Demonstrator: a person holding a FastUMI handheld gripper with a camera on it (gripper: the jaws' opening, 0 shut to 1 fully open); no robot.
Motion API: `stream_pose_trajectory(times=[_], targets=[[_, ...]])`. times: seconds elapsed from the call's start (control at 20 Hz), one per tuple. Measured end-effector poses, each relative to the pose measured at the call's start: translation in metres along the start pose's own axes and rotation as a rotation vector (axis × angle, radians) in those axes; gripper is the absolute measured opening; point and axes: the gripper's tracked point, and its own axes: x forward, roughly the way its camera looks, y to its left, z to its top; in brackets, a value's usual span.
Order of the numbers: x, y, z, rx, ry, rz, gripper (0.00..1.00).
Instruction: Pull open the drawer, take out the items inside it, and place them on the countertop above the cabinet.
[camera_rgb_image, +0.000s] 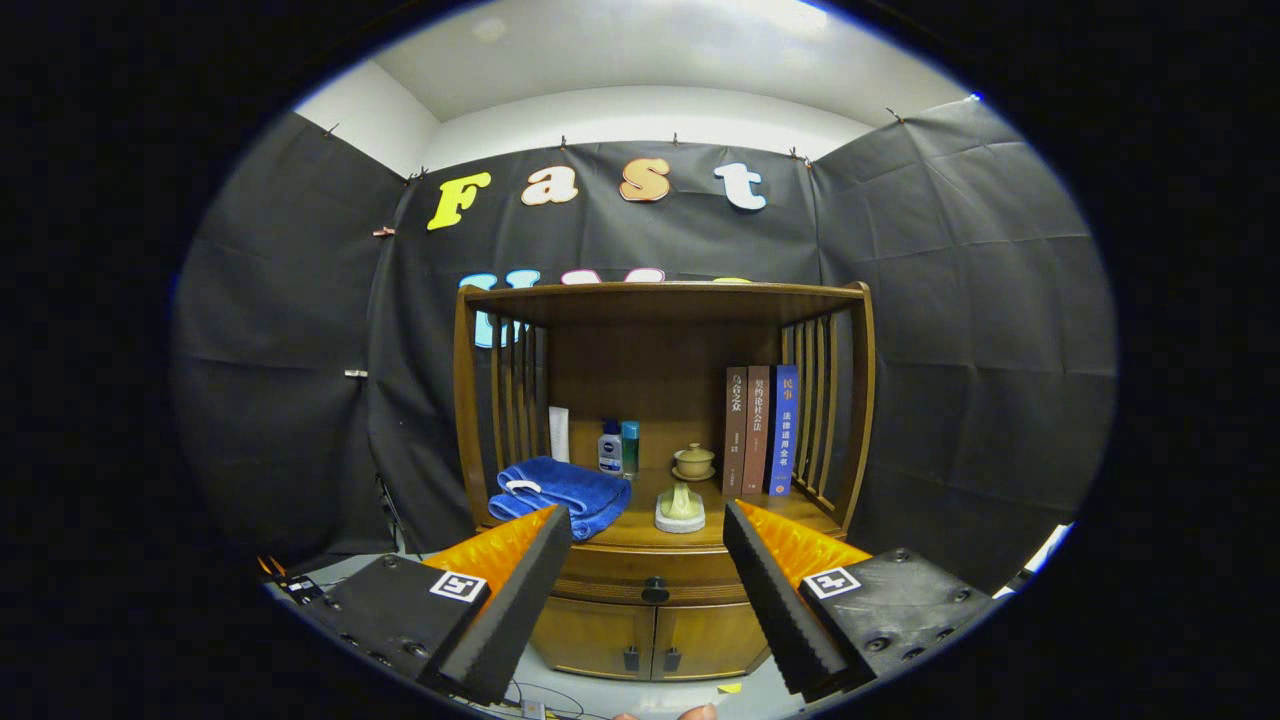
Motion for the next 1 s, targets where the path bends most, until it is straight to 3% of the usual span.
stream_pose_trajectory(times=[1.0], targets=[[0.0, 0.0026, -0.0002, 0.023, -0.01, 0.002, 0.99]])
